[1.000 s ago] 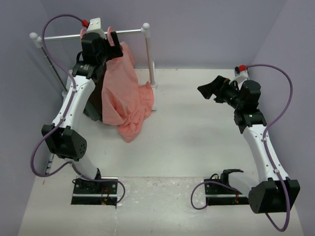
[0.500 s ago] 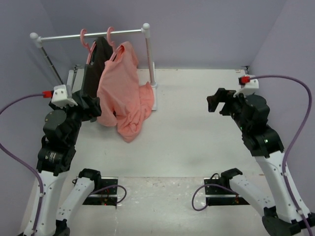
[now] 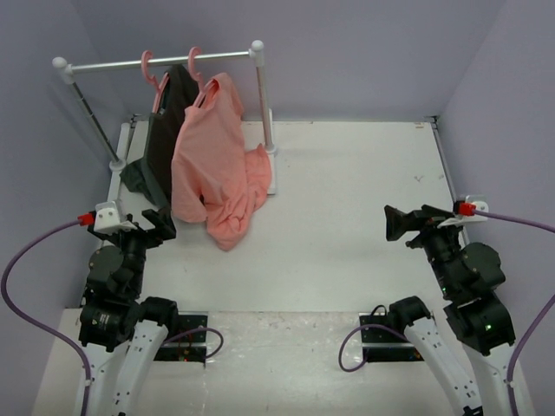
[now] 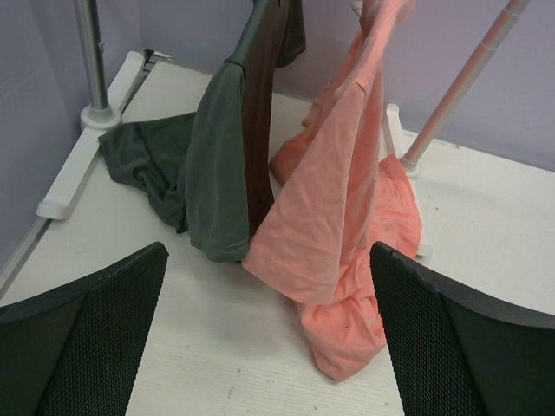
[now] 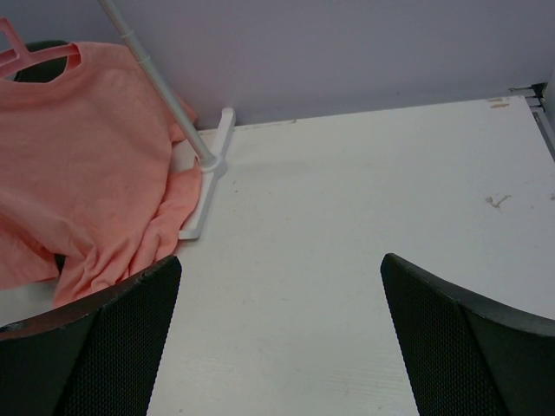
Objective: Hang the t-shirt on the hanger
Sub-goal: Reset both arms
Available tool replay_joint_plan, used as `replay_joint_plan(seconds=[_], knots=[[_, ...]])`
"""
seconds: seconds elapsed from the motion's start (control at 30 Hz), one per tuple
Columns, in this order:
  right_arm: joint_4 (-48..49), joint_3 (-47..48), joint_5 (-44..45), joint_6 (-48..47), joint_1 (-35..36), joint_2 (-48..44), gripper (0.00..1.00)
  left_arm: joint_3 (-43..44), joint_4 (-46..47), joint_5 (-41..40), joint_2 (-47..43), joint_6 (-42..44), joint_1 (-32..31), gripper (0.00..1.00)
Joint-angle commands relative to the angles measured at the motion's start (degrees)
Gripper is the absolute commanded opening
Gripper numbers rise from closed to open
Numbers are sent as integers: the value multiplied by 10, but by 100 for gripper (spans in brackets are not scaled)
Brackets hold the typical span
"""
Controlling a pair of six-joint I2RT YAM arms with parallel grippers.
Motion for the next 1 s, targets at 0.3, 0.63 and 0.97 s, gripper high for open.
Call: replay_joint_plan(seconds=[0.3,0.63,0.97], knots=[[42,-46,25,-10,1,27,99,-33,48,25,59,6,-1,100],[43,-46,26,1,1,51,99,-37,48,29,65,3,-3,100],[40,-50,45,10,1,56,99,-37,48,29,64,3,-3,100]])
